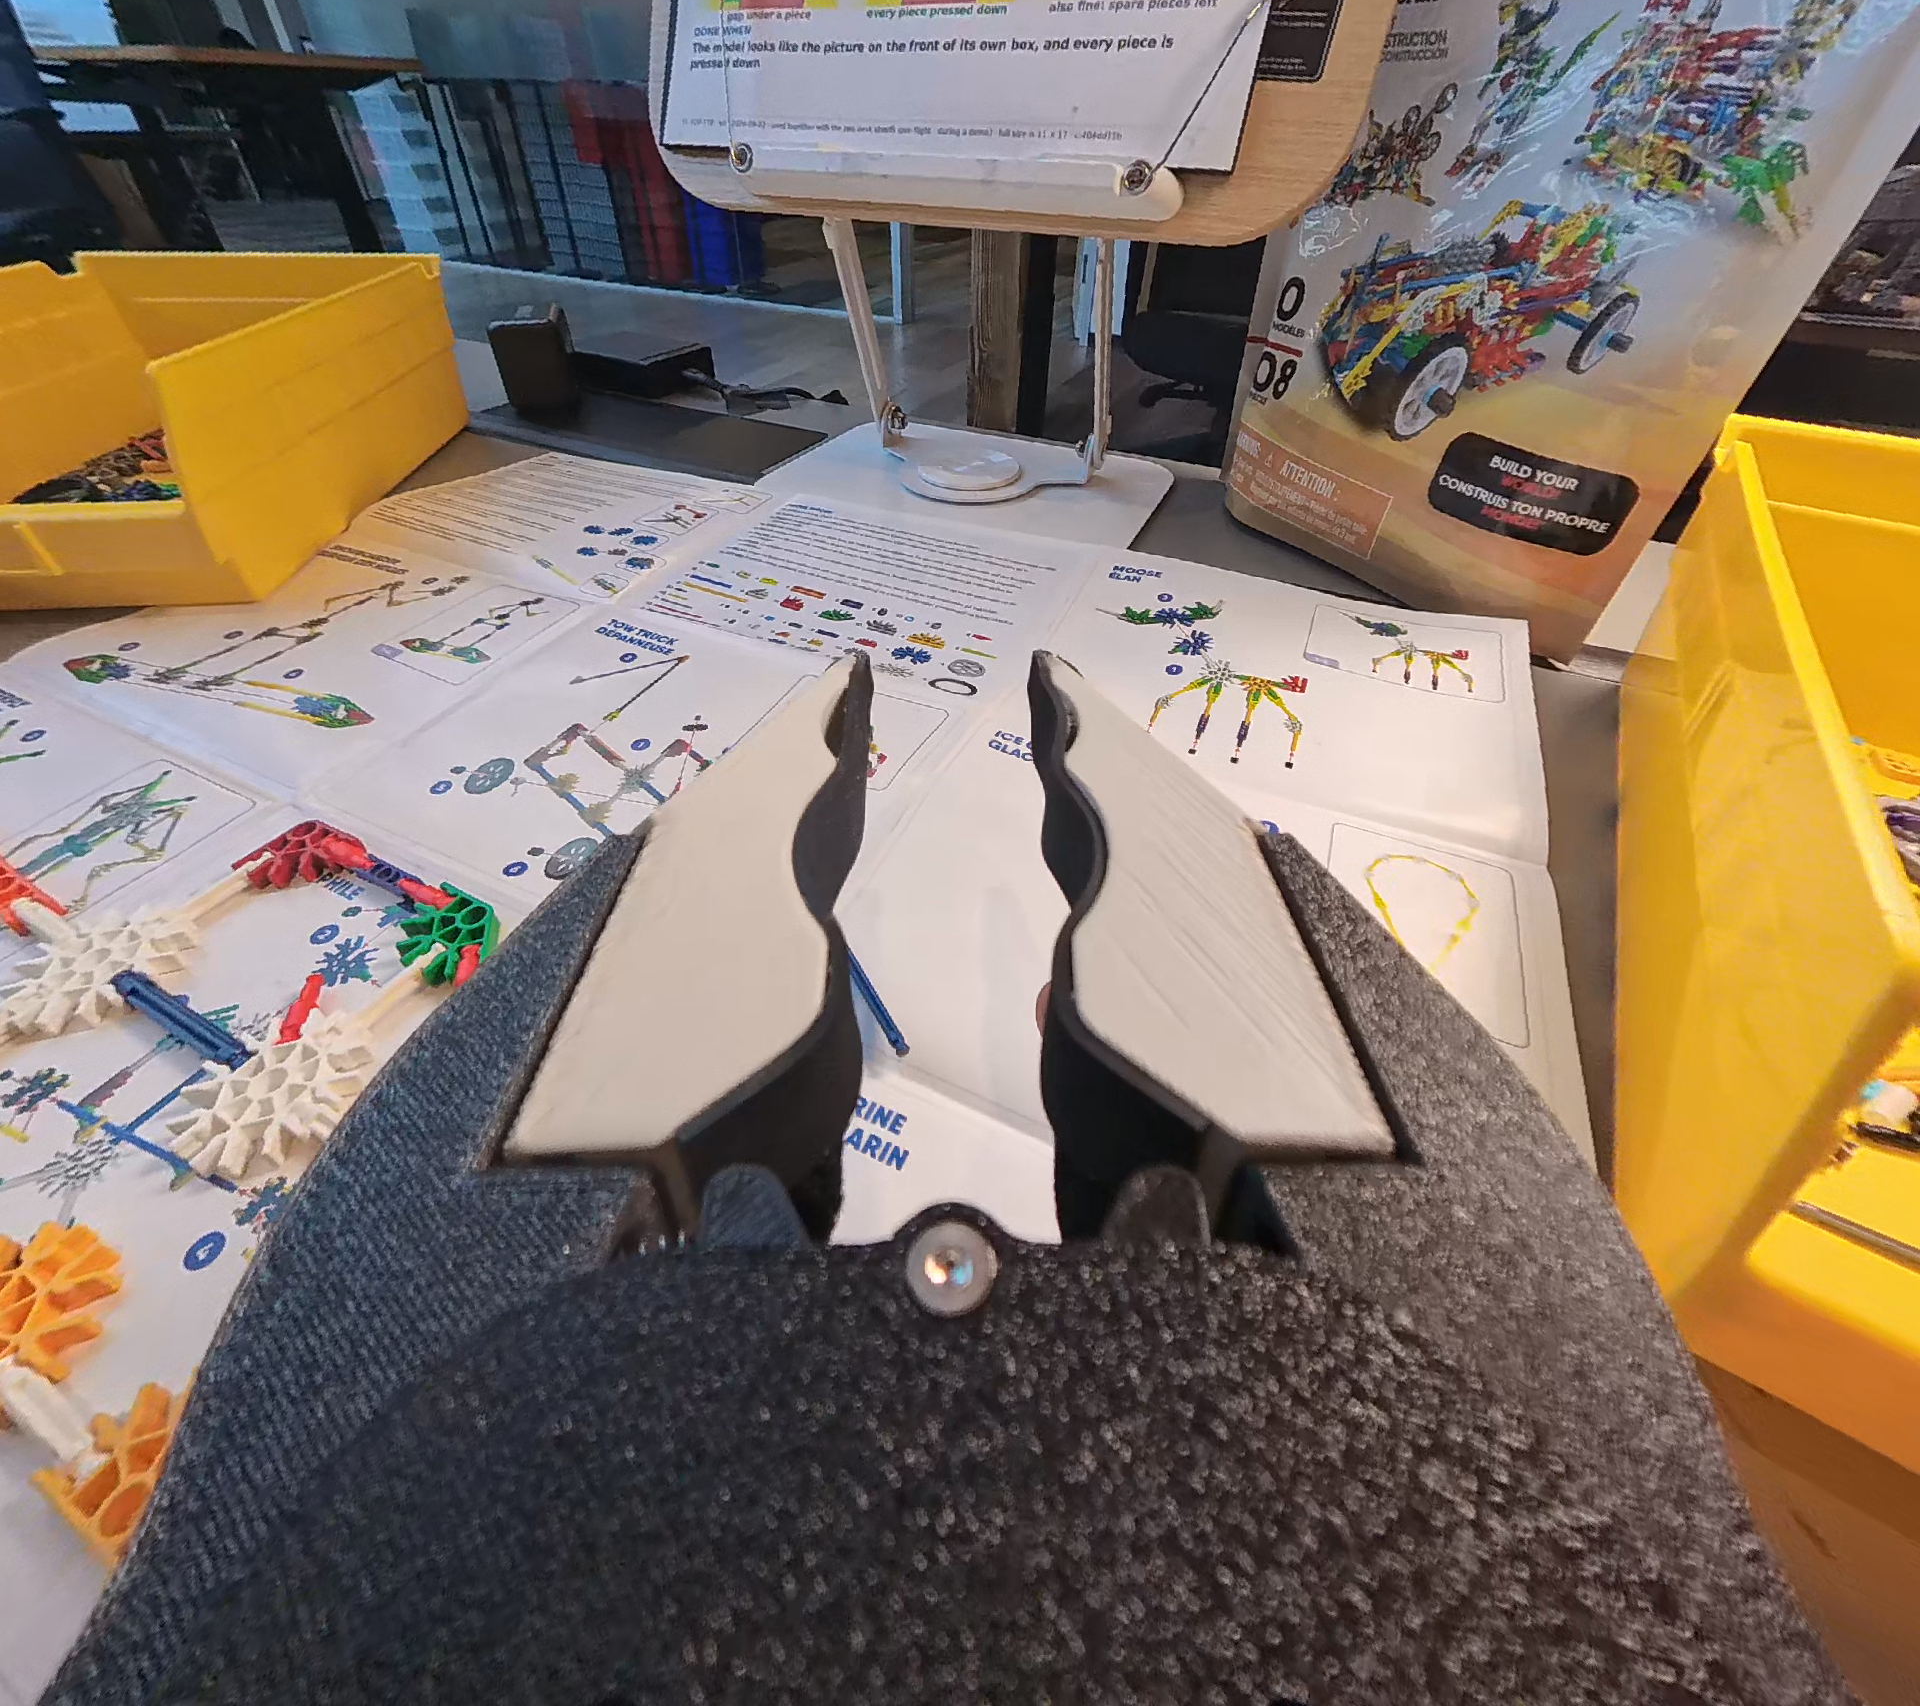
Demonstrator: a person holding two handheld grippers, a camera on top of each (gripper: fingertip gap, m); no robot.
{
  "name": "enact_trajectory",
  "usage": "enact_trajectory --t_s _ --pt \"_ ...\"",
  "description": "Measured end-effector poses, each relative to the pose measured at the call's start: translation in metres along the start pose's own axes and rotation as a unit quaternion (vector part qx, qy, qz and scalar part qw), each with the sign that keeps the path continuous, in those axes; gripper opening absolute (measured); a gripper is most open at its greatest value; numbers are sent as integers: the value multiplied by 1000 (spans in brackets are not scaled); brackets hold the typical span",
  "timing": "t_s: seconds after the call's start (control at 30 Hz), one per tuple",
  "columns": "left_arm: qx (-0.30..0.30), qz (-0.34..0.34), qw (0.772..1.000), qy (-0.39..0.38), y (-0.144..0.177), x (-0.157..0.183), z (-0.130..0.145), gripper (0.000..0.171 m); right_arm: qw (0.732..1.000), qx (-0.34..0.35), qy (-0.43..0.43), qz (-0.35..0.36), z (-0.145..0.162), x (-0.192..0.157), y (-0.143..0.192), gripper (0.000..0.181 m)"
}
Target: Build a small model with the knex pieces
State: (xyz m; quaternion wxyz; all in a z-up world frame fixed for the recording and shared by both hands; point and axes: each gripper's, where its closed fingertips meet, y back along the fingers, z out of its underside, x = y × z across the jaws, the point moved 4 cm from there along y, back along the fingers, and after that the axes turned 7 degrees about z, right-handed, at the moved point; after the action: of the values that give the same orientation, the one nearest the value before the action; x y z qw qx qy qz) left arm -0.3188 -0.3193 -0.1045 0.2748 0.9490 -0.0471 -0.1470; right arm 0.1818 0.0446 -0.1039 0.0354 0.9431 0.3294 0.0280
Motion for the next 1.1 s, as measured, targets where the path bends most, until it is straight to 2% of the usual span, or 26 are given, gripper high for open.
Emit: enact_trajectory --t_s 0.07,0.13,0.2,0.33,0.47,0.53,0.67,0.8,0.9,1.1 --pt "15 -22 998 59 13 -23 -23 24 1000 2 0 -1 -1 0 0 29" --pt "-9 -38 995 96 16 -52 -36 25 1000 6 0 -2 -3 0 1 29" --pt "-57 -64 992 89 9 -89 -39 25 1000 10 3 0 -6 1 3 30" --pt "-187 -60 974 111 -35 -162 -20 27 1000 12 17 22 -10 10 12 31" --pt "-322 -27 935 146 -88 -204 17 30 998 15 33 50 -15 22 21 31" --pt "-375 -21 913 158 -106 -212 34 32 997 19 38 61 -18 27 24 31" --pt "-428 -16 890 155 -122 -216 52 34 996 19 45 74 -17 33 30 31" --pt "-439 -3 883 166 -120 -216 57 34 997 15 32 65 -11 36 30 31" --pt "-453 8 877 161 -115 -212 61 27 998 13 28 57 -10 37 27 31" --pt "-448 67 878 157 -109 -187 62 0 998 7 27 48 -6 36 27 31"
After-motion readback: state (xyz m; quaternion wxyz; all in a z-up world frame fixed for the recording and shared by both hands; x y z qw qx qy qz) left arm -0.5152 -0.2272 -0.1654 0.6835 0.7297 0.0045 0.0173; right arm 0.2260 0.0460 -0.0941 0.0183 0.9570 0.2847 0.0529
